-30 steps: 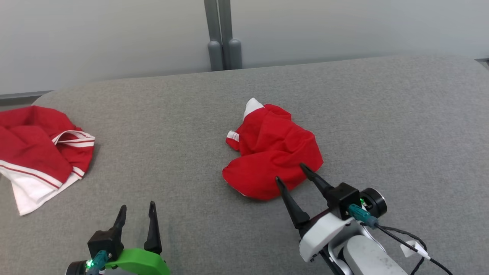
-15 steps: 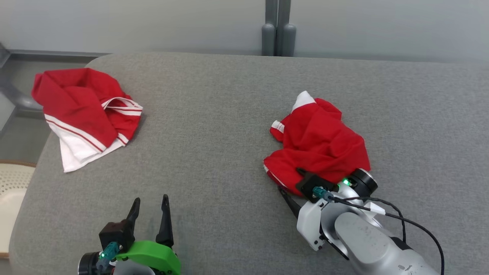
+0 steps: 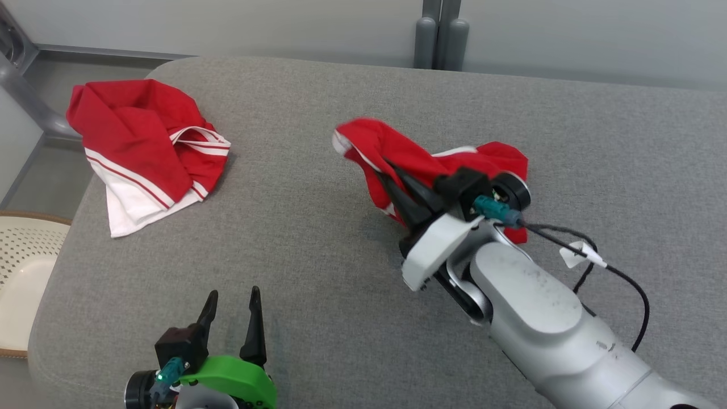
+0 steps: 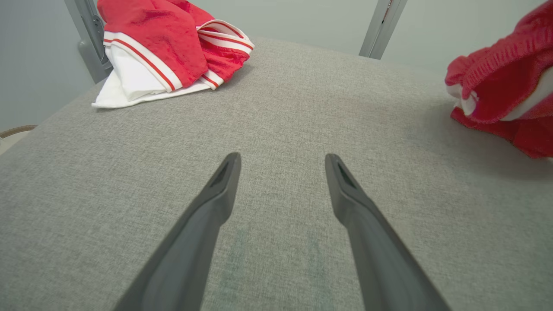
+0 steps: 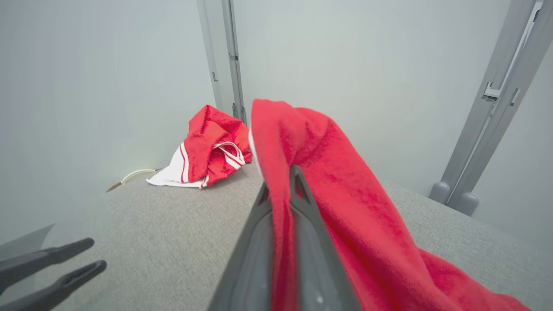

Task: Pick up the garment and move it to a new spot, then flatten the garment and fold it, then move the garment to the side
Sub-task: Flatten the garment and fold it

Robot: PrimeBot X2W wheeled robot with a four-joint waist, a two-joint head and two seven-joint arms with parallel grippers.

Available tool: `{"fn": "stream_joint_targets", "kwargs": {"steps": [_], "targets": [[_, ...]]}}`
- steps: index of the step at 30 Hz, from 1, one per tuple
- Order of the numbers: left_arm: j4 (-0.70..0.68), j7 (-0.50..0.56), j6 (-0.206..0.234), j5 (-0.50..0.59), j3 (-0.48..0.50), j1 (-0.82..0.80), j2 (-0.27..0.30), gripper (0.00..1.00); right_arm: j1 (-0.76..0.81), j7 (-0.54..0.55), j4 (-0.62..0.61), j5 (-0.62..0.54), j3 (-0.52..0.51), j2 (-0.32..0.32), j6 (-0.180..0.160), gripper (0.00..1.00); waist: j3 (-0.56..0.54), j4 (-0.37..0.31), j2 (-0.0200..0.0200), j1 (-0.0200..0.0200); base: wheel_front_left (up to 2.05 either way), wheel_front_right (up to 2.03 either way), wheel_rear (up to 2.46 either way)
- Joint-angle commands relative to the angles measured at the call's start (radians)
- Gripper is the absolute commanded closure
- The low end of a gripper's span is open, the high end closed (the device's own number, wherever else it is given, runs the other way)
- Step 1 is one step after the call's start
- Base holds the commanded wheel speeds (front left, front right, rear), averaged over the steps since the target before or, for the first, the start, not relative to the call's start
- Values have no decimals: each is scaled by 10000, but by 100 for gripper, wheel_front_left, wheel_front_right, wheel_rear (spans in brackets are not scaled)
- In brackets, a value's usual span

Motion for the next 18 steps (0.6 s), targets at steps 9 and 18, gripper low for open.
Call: {"fn": "stream_joint_targets", "kwargs": {"steps": [9, 18], "targets": [[-125, -6, 60, -28, 152, 76, 32, 0, 30, -36, -3809, 1963, -1999, -34, -10, 100, -242, -148, 0, 0, 0, 0, 0], [-114, -6, -60, -38, -38, -285, 34, 0, 2054, -40, -834, -79, -4919, -28, -8, 0, 272, -735, 0, 0, 0, 0, 0]]}}
